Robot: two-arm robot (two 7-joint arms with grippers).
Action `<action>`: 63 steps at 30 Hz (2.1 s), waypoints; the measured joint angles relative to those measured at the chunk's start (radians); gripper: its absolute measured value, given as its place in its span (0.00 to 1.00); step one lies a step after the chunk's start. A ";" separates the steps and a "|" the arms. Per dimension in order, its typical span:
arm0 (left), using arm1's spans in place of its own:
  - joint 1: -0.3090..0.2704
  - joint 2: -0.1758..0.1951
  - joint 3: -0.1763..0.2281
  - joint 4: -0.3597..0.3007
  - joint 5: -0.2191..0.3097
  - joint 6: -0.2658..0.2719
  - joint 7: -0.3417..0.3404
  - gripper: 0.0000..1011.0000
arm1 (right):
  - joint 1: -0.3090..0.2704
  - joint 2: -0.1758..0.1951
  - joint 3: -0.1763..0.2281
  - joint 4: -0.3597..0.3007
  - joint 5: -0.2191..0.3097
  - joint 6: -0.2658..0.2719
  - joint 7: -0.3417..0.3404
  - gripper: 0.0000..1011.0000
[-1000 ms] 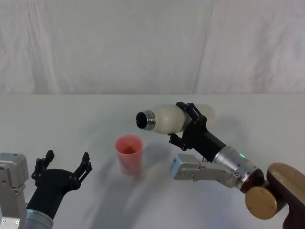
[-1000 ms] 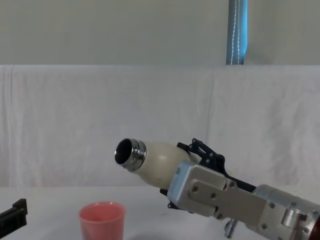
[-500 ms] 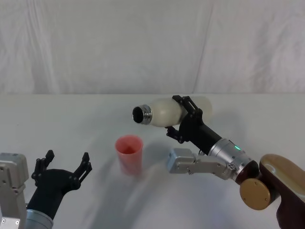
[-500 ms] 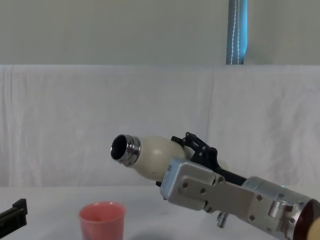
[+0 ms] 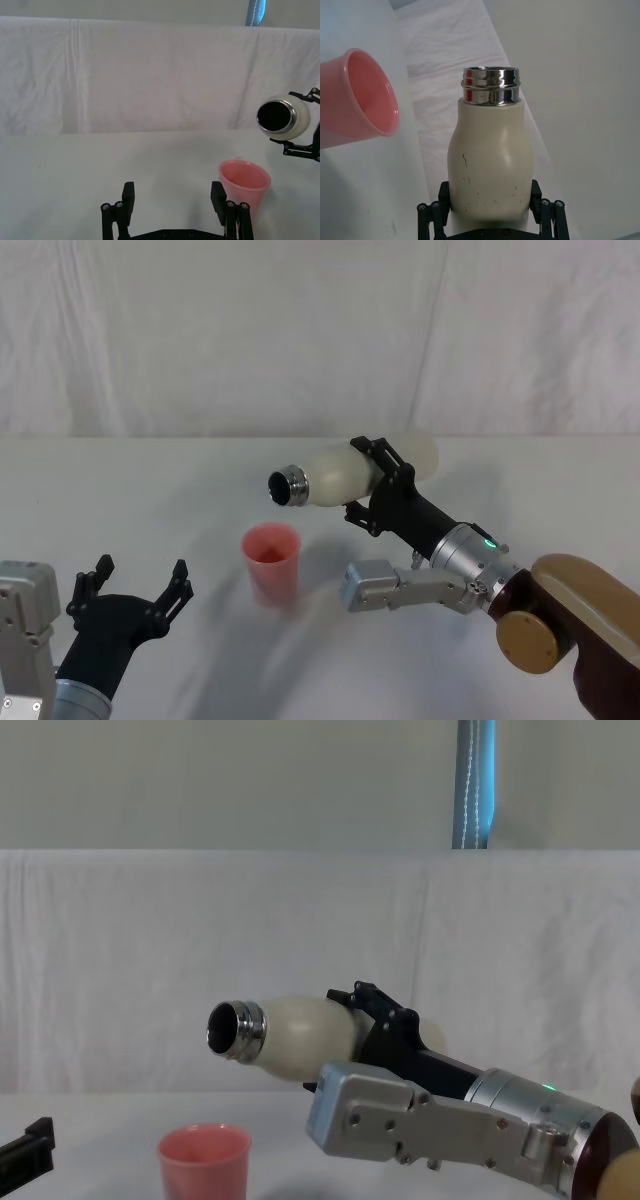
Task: Grasp the thermos with one hand and pour water into the cup lid.
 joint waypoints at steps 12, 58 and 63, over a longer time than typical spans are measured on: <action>0.000 0.000 0.000 0.000 0.000 0.000 0.000 0.99 | 0.019 -0.006 -0.025 0.028 -0.016 0.007 -0.024 0.94; 0.000 0.000 0.000 0.000 0.000 0.000 0.000 0.99 | 0.096 -0.008 -0.092 0.124 -0.086 0.018 -0.128 0.94; 0.000 0.000 0.000 0.000 0.000 0.000 0.000 0.99 | 0.100 -0.011 -0.094 0.133 -0.085 0.017 -0.132 0.94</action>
